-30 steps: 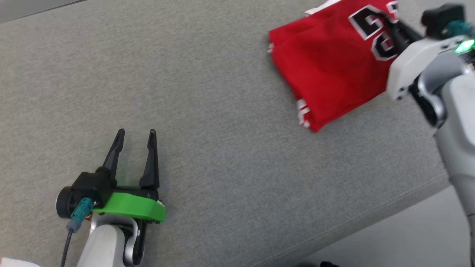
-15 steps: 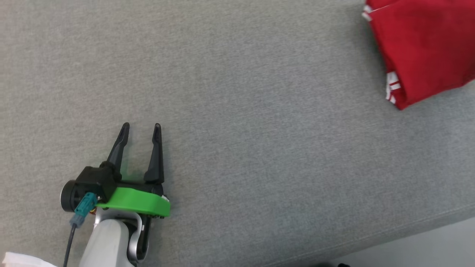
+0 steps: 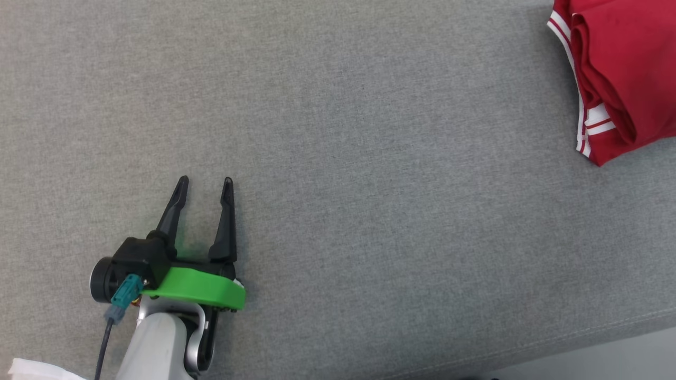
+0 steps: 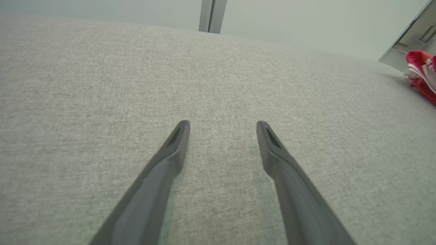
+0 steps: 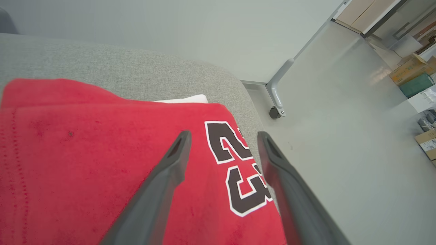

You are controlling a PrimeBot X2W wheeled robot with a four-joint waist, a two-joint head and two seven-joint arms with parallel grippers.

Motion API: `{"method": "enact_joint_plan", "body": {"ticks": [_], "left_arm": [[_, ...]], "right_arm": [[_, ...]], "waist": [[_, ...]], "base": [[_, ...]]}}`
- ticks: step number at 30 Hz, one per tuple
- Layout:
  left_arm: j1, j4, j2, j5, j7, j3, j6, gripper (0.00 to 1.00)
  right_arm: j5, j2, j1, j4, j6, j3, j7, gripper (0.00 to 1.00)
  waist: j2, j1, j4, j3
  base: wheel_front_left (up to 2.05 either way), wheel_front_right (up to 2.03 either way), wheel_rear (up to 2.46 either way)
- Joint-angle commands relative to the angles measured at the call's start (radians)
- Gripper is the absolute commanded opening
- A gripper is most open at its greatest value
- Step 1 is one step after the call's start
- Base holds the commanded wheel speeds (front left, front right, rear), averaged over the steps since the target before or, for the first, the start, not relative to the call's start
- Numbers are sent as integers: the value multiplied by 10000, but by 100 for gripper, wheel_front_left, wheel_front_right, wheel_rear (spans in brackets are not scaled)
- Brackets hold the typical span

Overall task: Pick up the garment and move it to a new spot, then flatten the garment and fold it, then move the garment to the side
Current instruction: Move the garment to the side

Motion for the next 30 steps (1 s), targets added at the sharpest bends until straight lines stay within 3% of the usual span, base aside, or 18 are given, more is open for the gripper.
{"method": "enact_joint_plan", "body": {"ticks": [1, 17, 30], "left_arm": [[57, 25, 17, 18, 0, 62, -46, 100], [534, 27, -31, -201, 1, 988, -9, 100], [1662, 304, -105, -279, 0, 1555, 25, 100]], "right_arm": [[-27, 75, -27, 23, -16, 84, -176, 100], [-26, 1508, 656, -658, -16, 916, -2425, 100], [-12, 3374, 3740, -2018, -16, 761, -3207, 100]], "waist": [[-1, 0, -91, -211], [-1, 0, 296, -2076], [-1, 0, 928, -3588]], "base": [[0, 0, 0], [0, 0, 0], [0, 0, 0]]}}
